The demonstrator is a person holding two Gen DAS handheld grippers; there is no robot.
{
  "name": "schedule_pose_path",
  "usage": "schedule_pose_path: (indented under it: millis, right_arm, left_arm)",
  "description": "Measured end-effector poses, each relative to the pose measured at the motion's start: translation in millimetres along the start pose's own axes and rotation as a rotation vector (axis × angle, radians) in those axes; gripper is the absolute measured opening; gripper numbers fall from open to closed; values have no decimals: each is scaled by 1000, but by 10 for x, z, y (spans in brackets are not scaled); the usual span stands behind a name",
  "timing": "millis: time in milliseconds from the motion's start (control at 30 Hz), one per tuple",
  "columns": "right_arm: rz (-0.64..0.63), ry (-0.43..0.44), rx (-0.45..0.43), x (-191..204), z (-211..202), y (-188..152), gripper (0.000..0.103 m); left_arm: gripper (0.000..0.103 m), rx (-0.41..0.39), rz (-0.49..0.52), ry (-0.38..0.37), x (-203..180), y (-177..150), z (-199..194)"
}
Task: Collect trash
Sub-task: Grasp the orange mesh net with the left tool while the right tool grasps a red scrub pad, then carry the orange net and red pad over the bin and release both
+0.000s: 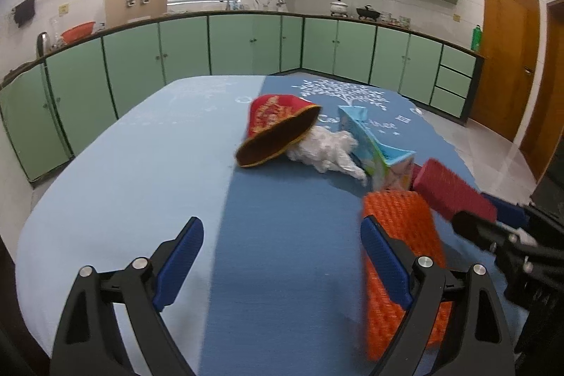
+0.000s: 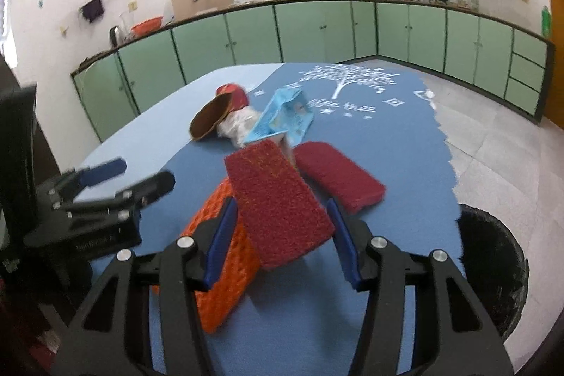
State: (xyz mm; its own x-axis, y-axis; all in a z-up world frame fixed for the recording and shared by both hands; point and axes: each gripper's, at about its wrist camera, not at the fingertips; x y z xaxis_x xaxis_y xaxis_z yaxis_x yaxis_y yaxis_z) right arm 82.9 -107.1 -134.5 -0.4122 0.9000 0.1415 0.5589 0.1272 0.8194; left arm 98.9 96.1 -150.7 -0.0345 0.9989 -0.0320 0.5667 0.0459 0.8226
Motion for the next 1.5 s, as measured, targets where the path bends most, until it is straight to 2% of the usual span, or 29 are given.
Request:
schedule_pose_path:
  millis: [267, 533, 667, 733, 800, 900, 1200, 1500]
  right_arm:
    - [36, -80, -21, -294, -149, -20, 51]
    - [68, -120, -26, -495, -236, -75, 51]
    - [77, -124, -34, -536, -263, -76, 51]
    - [78, -125, -36, -543, -272, -76, 51]
    - [77, -125, -40, -543, -286, -74, 51]
    - [74, -128, -52, -535, -329, -60, 51]
    - [86, -147, -99, -561, -531, 54, 51]
    - [111, -197, -137, -698, -765, 183, 51]
  left_arm:
    - [89, 18, 47, -78, -340, -19, 73]
    - [78, 79, 79, -136, -586, -105, 210]
    - [62, 113, 68, -174, -646, -150, 257]
    - [49, 114, 74, -193, -676, -152, 252]
    - [28, 105, 80, -200, -713, -160, 213]
    - [12, 77, 101, -194, -760, -156, 140]
    - [11, 16, 99, -214, -784, 4, -123]
    - [11, -42, 127, -252, -1002, 261, -269]
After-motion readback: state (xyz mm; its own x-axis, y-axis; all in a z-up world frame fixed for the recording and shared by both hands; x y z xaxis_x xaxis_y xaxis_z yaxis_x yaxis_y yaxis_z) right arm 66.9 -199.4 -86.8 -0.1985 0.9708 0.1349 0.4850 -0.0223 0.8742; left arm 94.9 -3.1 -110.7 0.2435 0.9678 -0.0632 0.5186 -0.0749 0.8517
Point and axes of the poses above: each gripper's, at about its wrist camera, not at the fingertips, and z roughly the way its jaws point, x to its left, y to its top, and after that the axes turned 2 degrees about -x, right-handed
